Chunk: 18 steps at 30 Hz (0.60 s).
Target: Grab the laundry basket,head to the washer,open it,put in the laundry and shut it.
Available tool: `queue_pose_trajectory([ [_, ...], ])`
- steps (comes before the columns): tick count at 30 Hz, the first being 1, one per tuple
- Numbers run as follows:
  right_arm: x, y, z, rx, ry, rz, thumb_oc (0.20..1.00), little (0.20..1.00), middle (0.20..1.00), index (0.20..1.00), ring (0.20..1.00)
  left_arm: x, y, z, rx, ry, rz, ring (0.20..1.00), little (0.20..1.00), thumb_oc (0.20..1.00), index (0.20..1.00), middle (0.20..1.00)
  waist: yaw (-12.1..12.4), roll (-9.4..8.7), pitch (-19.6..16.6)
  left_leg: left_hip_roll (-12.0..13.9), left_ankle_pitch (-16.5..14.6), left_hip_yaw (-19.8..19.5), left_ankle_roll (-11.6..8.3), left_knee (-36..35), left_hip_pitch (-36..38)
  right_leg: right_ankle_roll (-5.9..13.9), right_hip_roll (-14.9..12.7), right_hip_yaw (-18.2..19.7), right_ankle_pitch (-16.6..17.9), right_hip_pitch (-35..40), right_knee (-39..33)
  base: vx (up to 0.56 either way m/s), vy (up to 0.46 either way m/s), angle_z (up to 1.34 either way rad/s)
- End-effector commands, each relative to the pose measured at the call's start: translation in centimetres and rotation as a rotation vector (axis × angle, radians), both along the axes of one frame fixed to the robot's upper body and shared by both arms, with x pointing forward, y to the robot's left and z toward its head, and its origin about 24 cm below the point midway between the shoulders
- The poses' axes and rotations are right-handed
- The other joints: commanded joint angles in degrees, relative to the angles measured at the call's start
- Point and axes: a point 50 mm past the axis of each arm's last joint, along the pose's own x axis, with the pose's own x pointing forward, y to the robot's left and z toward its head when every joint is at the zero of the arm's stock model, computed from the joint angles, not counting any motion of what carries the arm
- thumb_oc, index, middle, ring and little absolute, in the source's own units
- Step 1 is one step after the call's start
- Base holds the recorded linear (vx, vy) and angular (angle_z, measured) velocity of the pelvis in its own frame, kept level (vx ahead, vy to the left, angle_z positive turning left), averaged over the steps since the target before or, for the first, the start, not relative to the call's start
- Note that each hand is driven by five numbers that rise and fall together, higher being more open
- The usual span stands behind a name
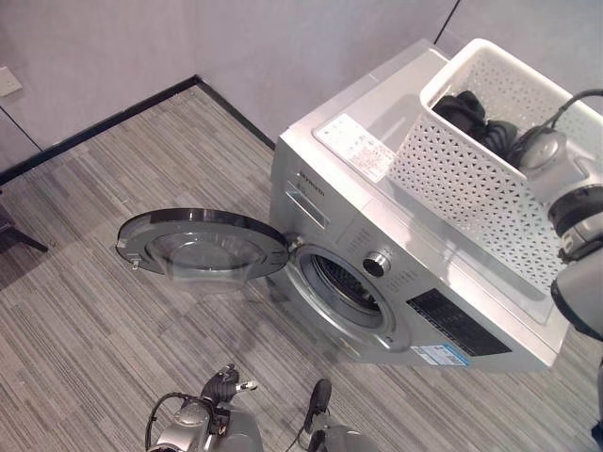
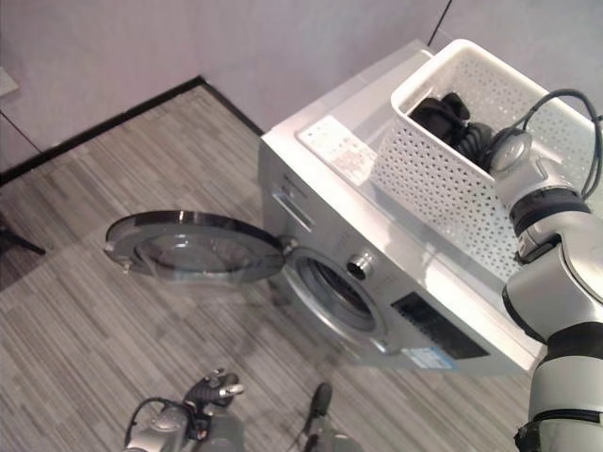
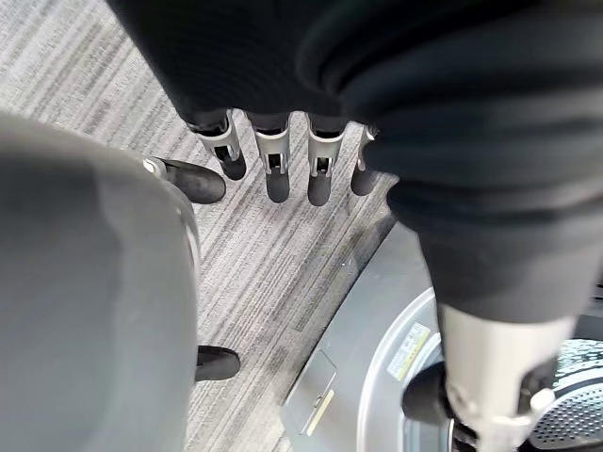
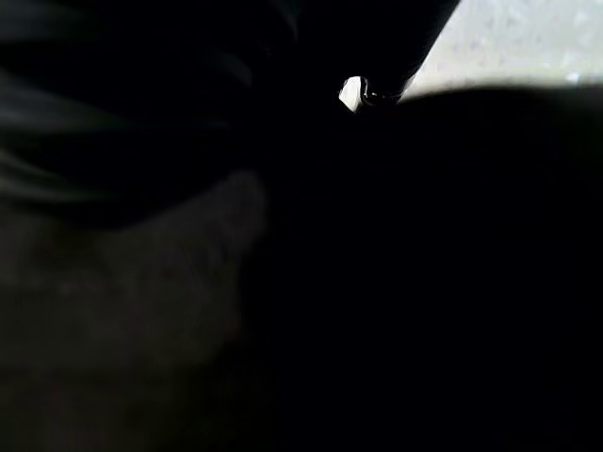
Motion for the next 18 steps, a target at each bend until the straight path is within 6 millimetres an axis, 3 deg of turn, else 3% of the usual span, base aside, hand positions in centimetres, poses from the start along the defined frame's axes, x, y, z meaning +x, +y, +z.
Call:
queue_pose_trajectory([
  [1, -0.5, -1.1, 1.4, -0.059, 0.01, -0.04, 1.0, 1.0, 1.0, 1.0, 1.0, 0.4, -1.2, -0.1, 0.005, 0.007, -0.106, 1.0, 1.0, 1.0, 1.0, 1.0, 1.7, -0.88, 5.5, 1.4, 2.8, 2.4, 2.07, -3.4, 1.5, 2.74, -1.7, -0.5, -7.3, 3.1, 0.2, 0.0, 0.0, 0.0],
  [3, -0.3, -0.8, 0.7, -0.069, 0.046, -0.024, 1.0, 1.0, 1.0, 1.0, 1.0, 0.6, -1.5, -0.1, 0.0, 0.003, -0.117, 1.0, 1.0, 1.0, 1.0, 1.0, 1.7, -0.73, 5.6, 1.2, 2.7, 2.6, 2.19, -3.4, 1.6, 2.72, -1.7, -0.1, -7.3, 3.1, 0.2, 0.0, 0.0, 0.0],
  [4, -0.3, -0.6, 0.5, -0.072, 0.051, -0.017, 0.834, 0.834, 0.834, 0.834, 0.834, 0.6, -1.5, -0.1, 0.001, 0.003, -0.116, 1.0, 1.0, 1.0, 1.0, 1.0, 1.6, -0.72, 5.5, 1.2, 2.6, 2.7, 2.22, -3.4, 1.7, 2.73, -1.7, 0.0, -7.4, 3.1, 0.2, 0.0, 0.0, 0.0],
  [5, -0.2, -0.4, 0.5, -0.072, 0.049, -0.007, 0.2, 0.2, 0.2, 0.2, 0.2, 0.5, -1.4, -0.1, 0.006, 0.006, -0.113, 1.0, 1.0, 1.0, 1.0, 1.0, 1.5, -0.7, 5.4, 1.2, 2.6, 2.8, 2.24, -3.4, 1.9, 2.75, -1.7, 0.1, -7.4, 3.2, 0.2, 0.0, 0.0, 0.0],
  [14, -0.1, 0.3, 2.5, 0.007, -0.117, 0.027, 0.2, 0.2, 0.2, 0.2, 0.2, 0.6, -1.1, -0.3, 0.017, 0.01, -0.075, 1.0, 1.0, 1.0, 1.0, 1.0, 0.8, -0.69, 3.9, 1.2, 1.8, 3.8, 2.45, -3.9, 4.2, 2.88, -1.8, 0.9, -7.7, 4.6, 0.2, 0.0, 0.0, 0.0],
  [18, -0.7, -0.2, 4.7, 0.202, -0.283, 0.048, 0.2, 0.2, 0.2, 0.2, 0.2, 0.2, -0.6, -0.4, 0.032, 0.021, -0.079, 1.0, 1.0, 1.0, 1.0, 1.0, 0.0, -1.04, 1.8, 1.2, 0.6, 4.4, 2.65, -3.8, 6.1, 3.07, -2.0, 1.0, -8.1, 6.3, 0.2, 0.02, 0.007, -0.05],
])
